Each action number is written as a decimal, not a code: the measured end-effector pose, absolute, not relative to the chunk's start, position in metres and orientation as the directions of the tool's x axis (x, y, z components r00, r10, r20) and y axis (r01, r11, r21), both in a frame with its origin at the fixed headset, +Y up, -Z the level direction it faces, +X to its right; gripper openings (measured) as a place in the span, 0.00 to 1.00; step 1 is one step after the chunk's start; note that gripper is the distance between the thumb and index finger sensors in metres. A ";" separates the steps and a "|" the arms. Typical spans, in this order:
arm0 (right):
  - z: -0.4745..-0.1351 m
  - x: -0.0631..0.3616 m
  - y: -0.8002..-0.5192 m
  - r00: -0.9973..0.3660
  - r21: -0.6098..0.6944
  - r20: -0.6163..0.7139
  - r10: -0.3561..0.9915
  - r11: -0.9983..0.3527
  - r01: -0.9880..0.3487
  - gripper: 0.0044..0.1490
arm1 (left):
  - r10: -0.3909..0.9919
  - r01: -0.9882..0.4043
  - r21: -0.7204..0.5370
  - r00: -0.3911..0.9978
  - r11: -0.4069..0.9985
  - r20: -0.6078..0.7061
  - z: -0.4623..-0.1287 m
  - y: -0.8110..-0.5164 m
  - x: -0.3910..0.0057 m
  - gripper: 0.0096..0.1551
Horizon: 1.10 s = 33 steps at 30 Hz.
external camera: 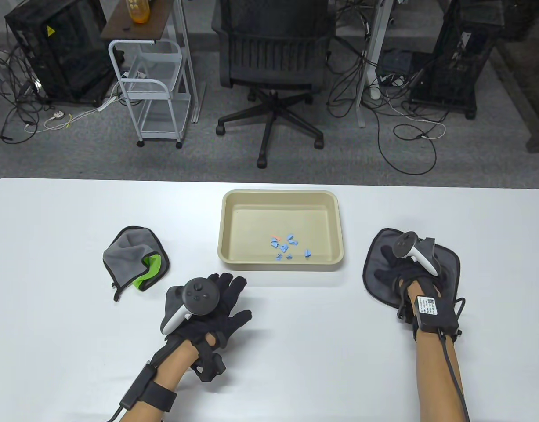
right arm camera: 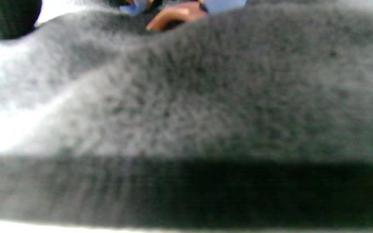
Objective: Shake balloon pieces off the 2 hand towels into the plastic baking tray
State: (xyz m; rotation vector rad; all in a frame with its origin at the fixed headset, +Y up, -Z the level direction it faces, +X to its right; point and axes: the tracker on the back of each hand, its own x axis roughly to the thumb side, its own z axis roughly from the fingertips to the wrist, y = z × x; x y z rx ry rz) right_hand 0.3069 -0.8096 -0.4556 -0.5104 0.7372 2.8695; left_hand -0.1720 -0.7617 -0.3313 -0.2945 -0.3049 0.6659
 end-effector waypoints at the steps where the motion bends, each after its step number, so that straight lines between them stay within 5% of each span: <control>1: -0.452 0.305 -0.809 -0.936 0.453 -0.351 0.036 -0.868 -0.204 0.49 | 0.643 -0.559 -0.358 0.744 0.748 0.182 -0.331 -0.761 -0.172 0.50; 16: -0.377 0.251 -0.813 -0.968 0.544 -0.252 0.016 -0.825 -0.155 0.50 | 0.643 -0.556 -0.360 0.742 0.749 0.191 -0.326 -0.756 -0.173 0.50; 33: -0.332 0.107 -0.816 -0.999 0.548 0.001 0.045 -0.835 -0.037 0.51 | 0.661 -0.573 -0.372 0.730 0.730 0.172 -0.326 -0.756 -0.179 0.50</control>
